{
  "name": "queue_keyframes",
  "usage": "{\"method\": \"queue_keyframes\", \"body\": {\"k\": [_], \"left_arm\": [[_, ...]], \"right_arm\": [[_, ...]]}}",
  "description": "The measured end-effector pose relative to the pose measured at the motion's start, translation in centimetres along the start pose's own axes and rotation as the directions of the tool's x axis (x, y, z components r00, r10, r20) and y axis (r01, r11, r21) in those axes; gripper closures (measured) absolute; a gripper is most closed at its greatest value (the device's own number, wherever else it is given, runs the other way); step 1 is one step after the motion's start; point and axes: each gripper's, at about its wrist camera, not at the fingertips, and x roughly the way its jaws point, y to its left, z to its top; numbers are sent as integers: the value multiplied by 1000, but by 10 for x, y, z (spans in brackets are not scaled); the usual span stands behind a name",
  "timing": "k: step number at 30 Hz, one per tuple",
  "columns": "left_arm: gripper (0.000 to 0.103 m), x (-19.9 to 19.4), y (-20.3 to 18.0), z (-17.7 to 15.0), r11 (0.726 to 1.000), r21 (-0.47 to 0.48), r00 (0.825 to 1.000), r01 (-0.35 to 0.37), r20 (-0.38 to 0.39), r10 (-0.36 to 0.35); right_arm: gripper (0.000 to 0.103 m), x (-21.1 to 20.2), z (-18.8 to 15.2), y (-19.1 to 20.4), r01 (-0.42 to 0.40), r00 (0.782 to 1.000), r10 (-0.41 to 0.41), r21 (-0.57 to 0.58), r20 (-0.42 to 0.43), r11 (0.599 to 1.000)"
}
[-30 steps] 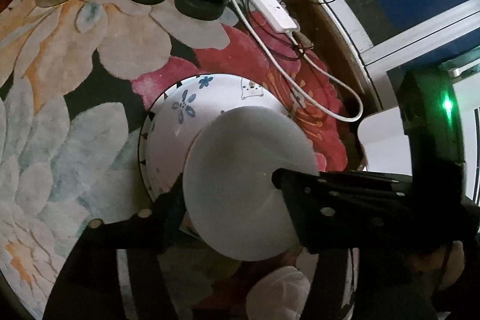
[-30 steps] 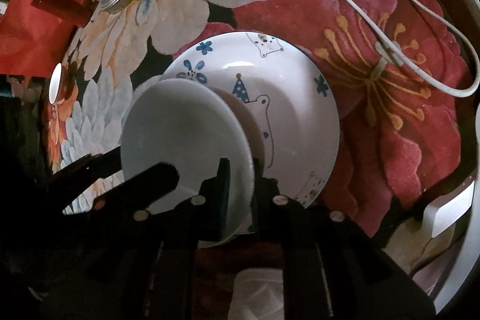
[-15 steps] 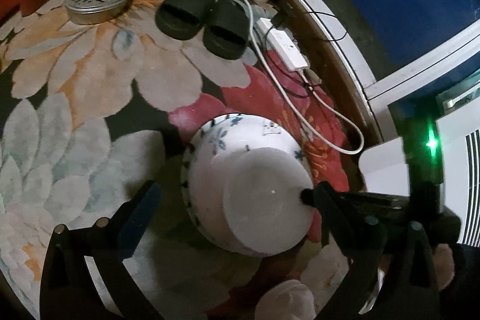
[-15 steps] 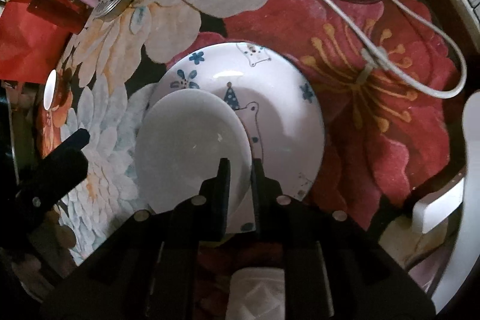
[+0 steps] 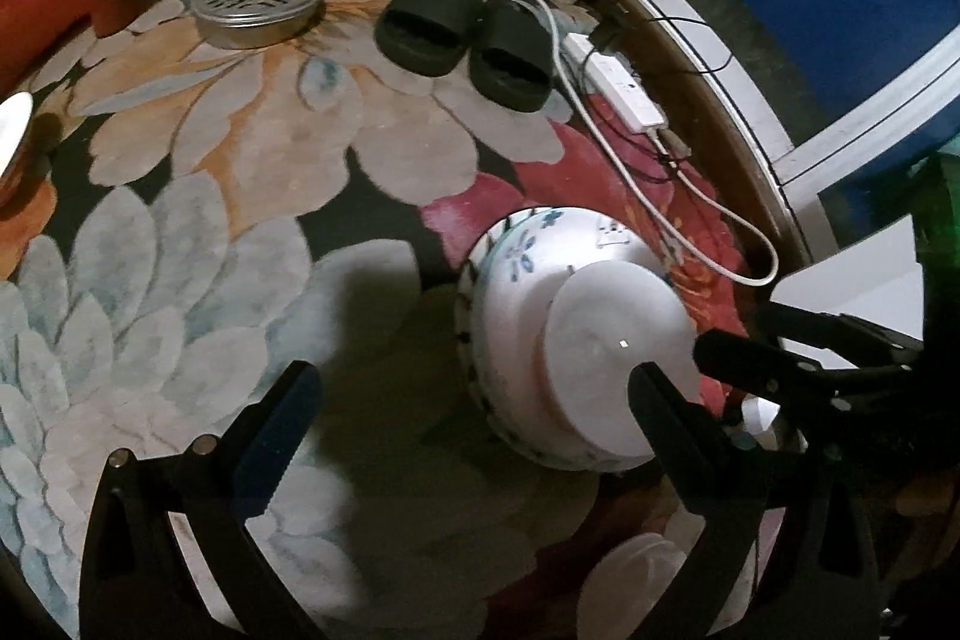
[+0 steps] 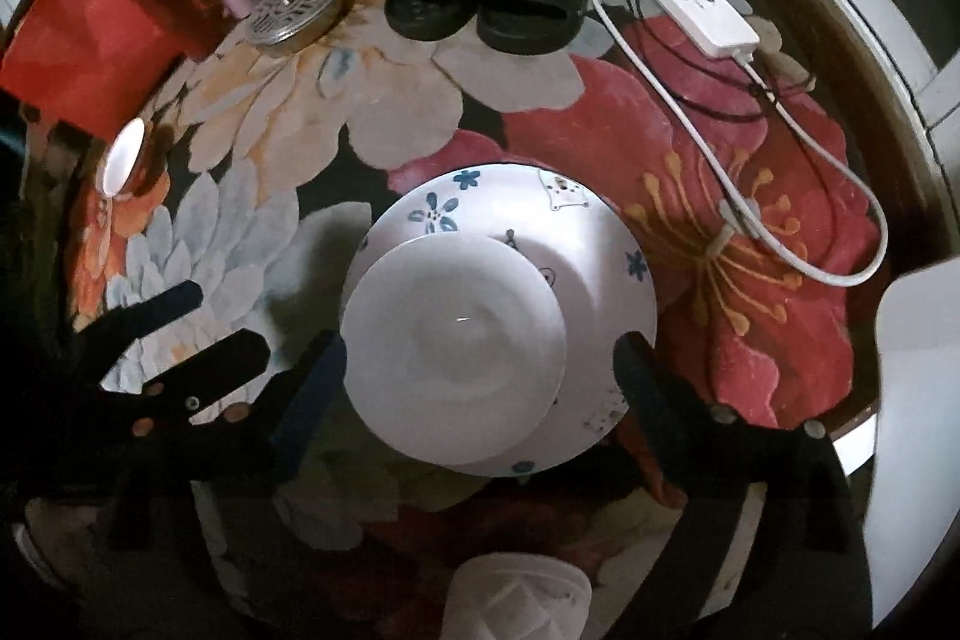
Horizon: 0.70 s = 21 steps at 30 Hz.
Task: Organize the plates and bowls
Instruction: 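Withdraw both tools upward from the stacked bowls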
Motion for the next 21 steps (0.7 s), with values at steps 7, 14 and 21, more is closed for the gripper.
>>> {"method": "queue_keyframes", "body": {"k": [7, 14, 21], "left_arm": [[1, -10, 16, -3, 999, -16, 999, -32, 8, 32], [1, -19, 32, -7, 998, -34, 998, -56, 13, 57], [1, -24, 47, -13, 996, -54, 997, -76, 13, 77]], "right_arm": [[2, 0, -6, 7, 16, 1000, -16, 2, -8, 1000], [2, 2, -8, 20, 13, 1000, -13, -14, -15, 1000], [2, 8, -10, 33, 8, 1000, -9, -32, -29, 999]]}}
